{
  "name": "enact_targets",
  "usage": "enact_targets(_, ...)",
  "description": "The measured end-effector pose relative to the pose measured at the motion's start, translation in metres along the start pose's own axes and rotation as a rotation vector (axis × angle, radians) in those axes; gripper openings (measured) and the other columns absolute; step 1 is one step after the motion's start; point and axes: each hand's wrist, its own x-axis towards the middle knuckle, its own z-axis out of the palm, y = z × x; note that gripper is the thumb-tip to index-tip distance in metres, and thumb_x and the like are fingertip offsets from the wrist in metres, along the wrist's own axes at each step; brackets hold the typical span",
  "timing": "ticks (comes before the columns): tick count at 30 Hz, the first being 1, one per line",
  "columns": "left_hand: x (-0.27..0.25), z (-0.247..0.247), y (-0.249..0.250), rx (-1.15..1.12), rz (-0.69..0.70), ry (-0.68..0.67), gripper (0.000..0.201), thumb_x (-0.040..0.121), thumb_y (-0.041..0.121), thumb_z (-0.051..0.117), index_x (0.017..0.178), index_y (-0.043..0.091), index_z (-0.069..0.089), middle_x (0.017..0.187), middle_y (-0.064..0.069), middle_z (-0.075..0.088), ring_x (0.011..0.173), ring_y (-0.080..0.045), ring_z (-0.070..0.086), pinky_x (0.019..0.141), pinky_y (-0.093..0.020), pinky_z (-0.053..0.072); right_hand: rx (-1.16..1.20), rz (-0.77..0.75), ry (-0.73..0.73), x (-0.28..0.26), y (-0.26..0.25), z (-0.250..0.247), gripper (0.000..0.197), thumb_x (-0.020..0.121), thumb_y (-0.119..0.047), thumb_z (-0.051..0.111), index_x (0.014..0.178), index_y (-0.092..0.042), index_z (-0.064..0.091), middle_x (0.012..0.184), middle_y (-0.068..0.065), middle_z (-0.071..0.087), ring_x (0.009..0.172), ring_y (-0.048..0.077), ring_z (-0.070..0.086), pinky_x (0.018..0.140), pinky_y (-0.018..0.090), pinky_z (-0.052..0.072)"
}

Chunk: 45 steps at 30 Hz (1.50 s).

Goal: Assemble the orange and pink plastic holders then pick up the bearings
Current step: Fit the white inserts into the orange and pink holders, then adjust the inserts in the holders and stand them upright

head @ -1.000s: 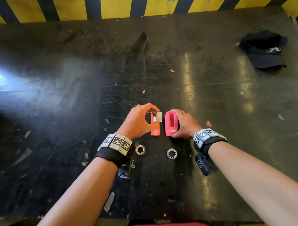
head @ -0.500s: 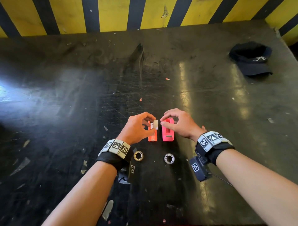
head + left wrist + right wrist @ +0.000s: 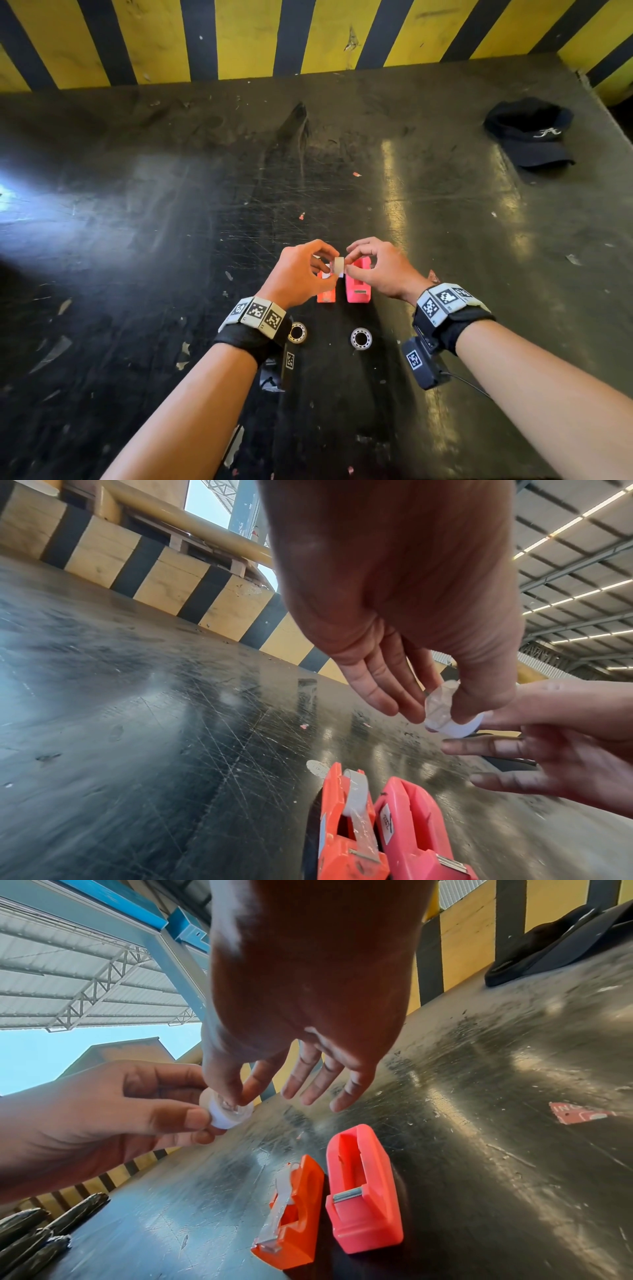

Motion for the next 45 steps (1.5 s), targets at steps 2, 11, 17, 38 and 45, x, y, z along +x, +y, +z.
enact_targets(2,-0.001,0.001,-0.001,0.014,-0.008,-0.001,0.045,0.078,0.018,0.088,0.118,0.020,0.069,0.108,0.007,0.073,0.090,-0.007,0.074,0.080,-0.023,0.063,-0.008,0.008,-0.011,0.000,0.002,0.000,0.004,0.085,-0.025,0.081,0.086,-0.027,0.078,0.123,-0.008,0.064,0.108,0.009,0.058,0.079,0.018,0.040)
enact_targets(11,-0.015,0.015,-0.016,0.201,-0.053,-0.102,0.041,0.070,0.028,0.087,0.106,0.025,0.068,0.095,0.010,0.064,0.081,-0.008,0.063,0.077,-0.023,0.055,-0.027,0.076,-0.008,-0.006,0.022,-0.017,0.009,0.086,-0.027,0.079,0.087,-0.019,0.077,0.110,-0.004,0.073,0.102,0.014,0.067,0.098,0.036,0.053)
enact_targets(17,-0.040,0.053,-0.029,0.399,-0.122,-0.282,0.028,0.076,0.028,0.081,0.101,0.025,0.070,0.104,0.005,0.067,0.092,-0.016,0.067,0.082,-0.032,0.057,-0.052,0.138,-0.023,-0.012,0.028,-0.018,0.014,0.087,-0.030,0.080,0.090,-0.017,0.077,0.102,-0.002,0.075,0.094,0.015,0.069,0.094,0.039,0.056)
enact_targets(38,-0.034,0.122,-0.010,0.661,-0.028,-0.361,0.054,0.085,0.046,0.071,0.133,0.024,0.059,0.129,-0.003,0.064,0.119,-0.026,0.058,0.103,-0.045,0.047,-0.041,0.158,-0.049,-0.044,0.055,-0.015,0.012,0.089,-0.024,0.076,0.093,-0.013,0.078,0.097,-0.002,0.074,0.091,0.012,0.069,0.075,0.014,0.048)
enact_targets(45,-0.023,0.075,-0.013,-0.063,-0.247,-0.128,0.036,0.083,0.030,0.081,0.116,0.022,0.071,0.103,0.011,0.078,0.096,-0.001,0.074,0.091,-0.021,0.057,-0.010,0.153,-0.062,-0.050,0.065,-0.021,0.009,0.089,-0.023,0.076,0.091,-0.015,0.077,0.096,-0.002,0.076,0.093,0.015,0.070,0.088,0.029,0.054)
